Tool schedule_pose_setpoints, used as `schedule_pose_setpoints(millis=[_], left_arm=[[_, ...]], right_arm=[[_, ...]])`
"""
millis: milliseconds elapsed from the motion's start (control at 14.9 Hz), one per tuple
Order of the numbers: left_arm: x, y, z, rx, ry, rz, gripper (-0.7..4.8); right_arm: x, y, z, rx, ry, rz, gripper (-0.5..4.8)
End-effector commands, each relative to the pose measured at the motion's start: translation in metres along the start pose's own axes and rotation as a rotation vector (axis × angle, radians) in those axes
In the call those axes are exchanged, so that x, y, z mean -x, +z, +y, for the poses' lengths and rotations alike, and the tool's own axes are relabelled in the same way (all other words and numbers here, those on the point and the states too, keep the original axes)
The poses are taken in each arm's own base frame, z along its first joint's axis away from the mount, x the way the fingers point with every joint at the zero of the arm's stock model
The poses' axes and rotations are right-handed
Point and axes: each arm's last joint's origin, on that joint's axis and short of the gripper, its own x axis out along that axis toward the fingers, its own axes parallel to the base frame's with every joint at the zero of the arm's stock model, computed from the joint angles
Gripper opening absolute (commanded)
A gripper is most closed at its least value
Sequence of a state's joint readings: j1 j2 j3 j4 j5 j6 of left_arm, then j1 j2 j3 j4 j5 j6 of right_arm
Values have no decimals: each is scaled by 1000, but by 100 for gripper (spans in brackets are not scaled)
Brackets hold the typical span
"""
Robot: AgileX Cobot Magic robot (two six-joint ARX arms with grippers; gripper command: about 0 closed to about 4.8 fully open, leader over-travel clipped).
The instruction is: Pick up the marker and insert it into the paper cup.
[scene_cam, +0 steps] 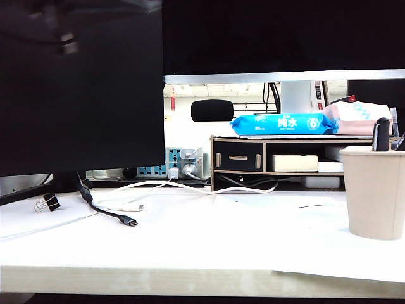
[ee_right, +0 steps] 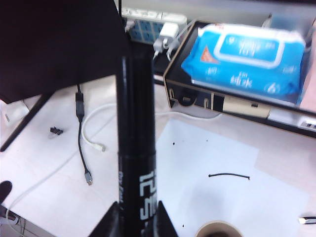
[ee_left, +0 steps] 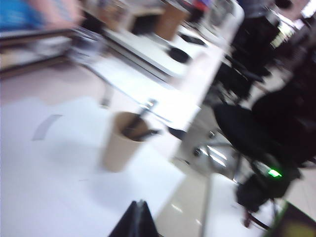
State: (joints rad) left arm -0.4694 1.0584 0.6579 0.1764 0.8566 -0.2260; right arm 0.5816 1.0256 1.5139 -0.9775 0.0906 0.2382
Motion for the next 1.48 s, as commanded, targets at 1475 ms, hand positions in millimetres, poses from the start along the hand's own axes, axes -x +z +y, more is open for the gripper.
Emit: schedule_pose_setpoints(millis=[1475], left_arm=[[-150,-15,-1,26,-1,81,-5]], right_arm=[[-101,-168,-63,-137,-218,-360,53]])
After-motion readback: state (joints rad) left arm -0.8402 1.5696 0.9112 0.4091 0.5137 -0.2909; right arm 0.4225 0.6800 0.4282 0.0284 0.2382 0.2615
